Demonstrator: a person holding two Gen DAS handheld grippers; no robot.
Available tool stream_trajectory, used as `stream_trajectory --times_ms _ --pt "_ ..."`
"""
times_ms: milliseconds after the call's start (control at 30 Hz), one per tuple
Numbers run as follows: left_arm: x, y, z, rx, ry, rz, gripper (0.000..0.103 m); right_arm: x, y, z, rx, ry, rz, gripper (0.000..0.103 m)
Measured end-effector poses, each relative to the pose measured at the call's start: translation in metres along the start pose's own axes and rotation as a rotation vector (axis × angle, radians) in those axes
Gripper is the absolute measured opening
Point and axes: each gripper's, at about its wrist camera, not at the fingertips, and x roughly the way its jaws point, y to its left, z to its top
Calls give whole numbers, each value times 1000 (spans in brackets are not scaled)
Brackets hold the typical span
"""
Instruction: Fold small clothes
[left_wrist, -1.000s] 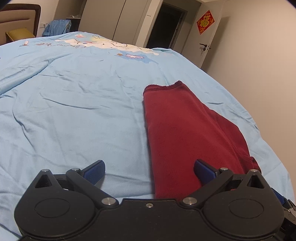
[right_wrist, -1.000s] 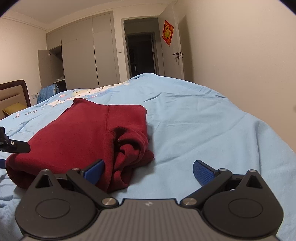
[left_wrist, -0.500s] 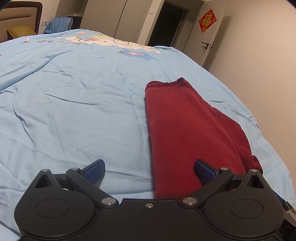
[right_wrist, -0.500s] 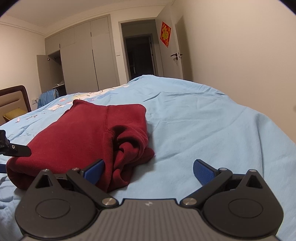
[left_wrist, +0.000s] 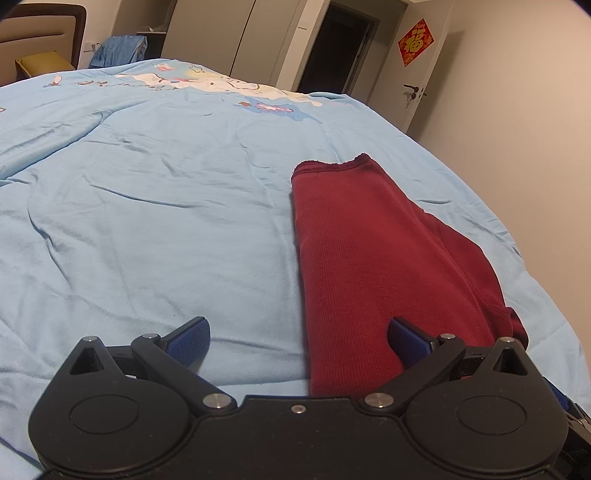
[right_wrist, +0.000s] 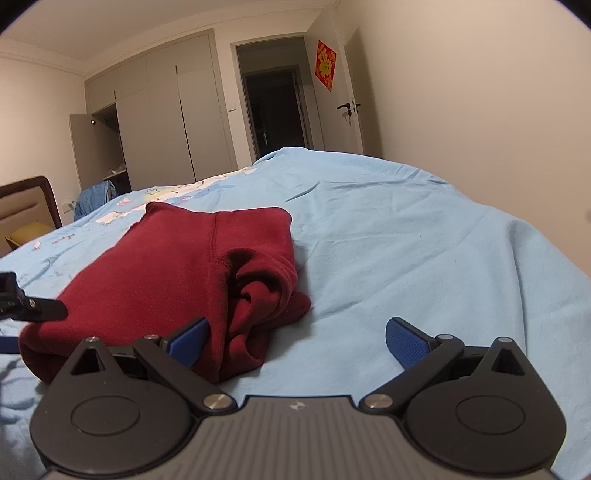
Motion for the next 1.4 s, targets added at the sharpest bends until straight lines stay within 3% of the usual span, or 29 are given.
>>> stream_trajectory --times_ms 300,400,600,733,867,1033,1400 --pt "1 1 -4 -3 -2 0 102 -12 -12 22 129 -84 102 103" --pt "1 0 -4 0 -4 3 103 12 -13 42 114 -32 129 103" --pt "1 0 -5 6 -5 2 102 81 -17 79 86 81 274 103" --pt "2 0 -5 13 -4 5 103 126 -33 86 174 154 391 103" --pt "3 -5 -6 22 -6 17 103 146 -40 88 205 171 483 103" --pt "2 -6 -6 27 -8 20 103 148 -36 78 149 165 475 103" --pt "2 -6 -8 39 -14 23 103 144 -40 71 171 127 498 103"
